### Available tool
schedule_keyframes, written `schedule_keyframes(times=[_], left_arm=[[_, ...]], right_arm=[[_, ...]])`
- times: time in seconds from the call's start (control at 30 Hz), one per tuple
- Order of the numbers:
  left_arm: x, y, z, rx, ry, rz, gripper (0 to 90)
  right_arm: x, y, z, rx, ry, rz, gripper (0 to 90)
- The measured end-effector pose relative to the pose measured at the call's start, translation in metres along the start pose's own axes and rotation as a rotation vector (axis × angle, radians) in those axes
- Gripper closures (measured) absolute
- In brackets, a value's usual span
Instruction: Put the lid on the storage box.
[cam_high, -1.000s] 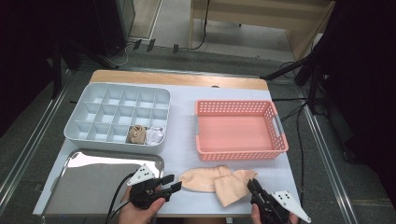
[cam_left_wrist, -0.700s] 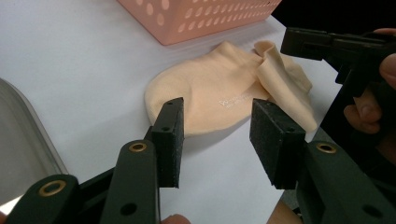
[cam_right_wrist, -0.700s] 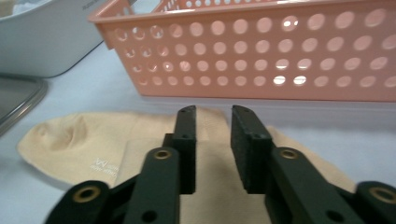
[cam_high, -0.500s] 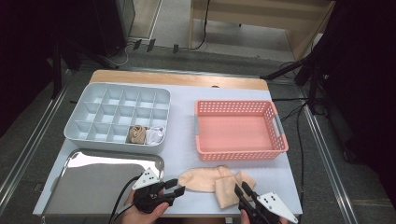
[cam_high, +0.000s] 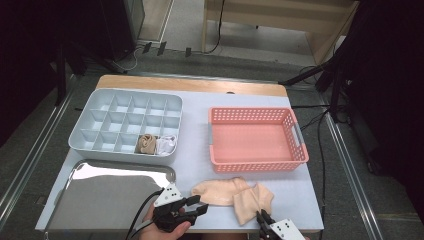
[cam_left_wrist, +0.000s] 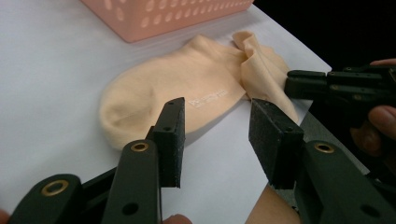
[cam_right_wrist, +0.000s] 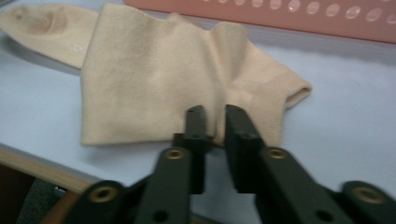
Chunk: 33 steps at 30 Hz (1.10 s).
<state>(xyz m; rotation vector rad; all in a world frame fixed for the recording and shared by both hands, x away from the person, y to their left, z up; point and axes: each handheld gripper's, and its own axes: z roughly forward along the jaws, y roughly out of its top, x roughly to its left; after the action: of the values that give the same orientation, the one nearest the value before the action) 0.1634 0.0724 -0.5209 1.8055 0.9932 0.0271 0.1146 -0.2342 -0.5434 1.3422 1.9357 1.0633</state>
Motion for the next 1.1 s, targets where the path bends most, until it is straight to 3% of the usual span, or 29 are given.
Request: schedule_keyframes(times=[0.17,0.27,0.4,0.53,0.6,0.7,0.83,1.0,1.1], left_arm=[[-0.011,-0.001,0.011,0.021,-0.014,0.031,57.2],[-0.019,-0.002,0.017,0.037,-0.019,0.058,56.5],[-0.029,-0.002,0.022,0.052,-0.021,0.088,54.6],[-0.04,-0.005,0.028,0.056,0.005,0.128,47.8],[-0.046,-0.006,0.031,0.057,0.016,0.145,40.1],[-0.051,-0.007,0.033,0.054,0.022,0.143,30.6],[-0.055,-0.005,0.032,0.038,0.047,0.146,25.0],[-0.056,-0.005,0.027,0.032,0.07,0.165,27.1],[-0.056,-0.005,0.027,0.039,0.05,0.181,35.3]], right_arm=[[-0.005,0.01,-0.002,-0.029,0.058,0.064,89.6],[0.002,0.023,-0.009,-0.067,0.096,0.109,89.6],[0.013,0.037,-0.012,-0.083,0.098,0.123,89.4],[0.025,0.045,-0.012,-0.098,0.108,0.133,89.4],[0.032,0.049,-0.012,-0.103,0.119,0.142,89.3],[0.041,0.056,-0.012,-0.127,0.136,0.152,89.2],[0.051,0.064,-0.013,-0.154,0.139,0.153,89.1],[0.06,0.069,-0.02,-0.178,0.186,0.174,88.9],[0.064,0.072,-0.029,-0.194,0.216,0.196,88.9]])
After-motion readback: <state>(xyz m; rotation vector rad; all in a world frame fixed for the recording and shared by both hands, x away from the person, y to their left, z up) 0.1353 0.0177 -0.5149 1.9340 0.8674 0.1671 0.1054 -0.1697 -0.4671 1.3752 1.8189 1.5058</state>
